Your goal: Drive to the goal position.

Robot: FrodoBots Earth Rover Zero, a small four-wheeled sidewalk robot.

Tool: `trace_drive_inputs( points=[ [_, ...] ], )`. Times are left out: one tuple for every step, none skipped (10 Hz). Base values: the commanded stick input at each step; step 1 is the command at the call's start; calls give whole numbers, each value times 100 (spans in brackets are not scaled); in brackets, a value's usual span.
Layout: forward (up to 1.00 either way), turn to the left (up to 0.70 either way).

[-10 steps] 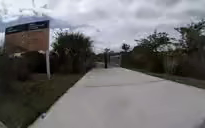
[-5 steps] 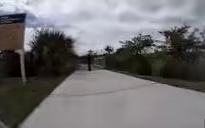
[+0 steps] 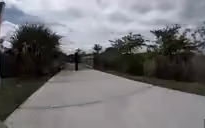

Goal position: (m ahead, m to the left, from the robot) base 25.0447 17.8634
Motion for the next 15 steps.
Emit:
trace_drive_inputs(
  points=[
    [85,0],
    [85,0],
    [85,0],
    [85,0],
    [85,0],
    [85,0],
    [85,12],
    [85,34],
    [85,34],
    [85,34],
    [85,34],
    [85,34],
    [85,34],
    [85,34],
    [85,34]
  ],
)
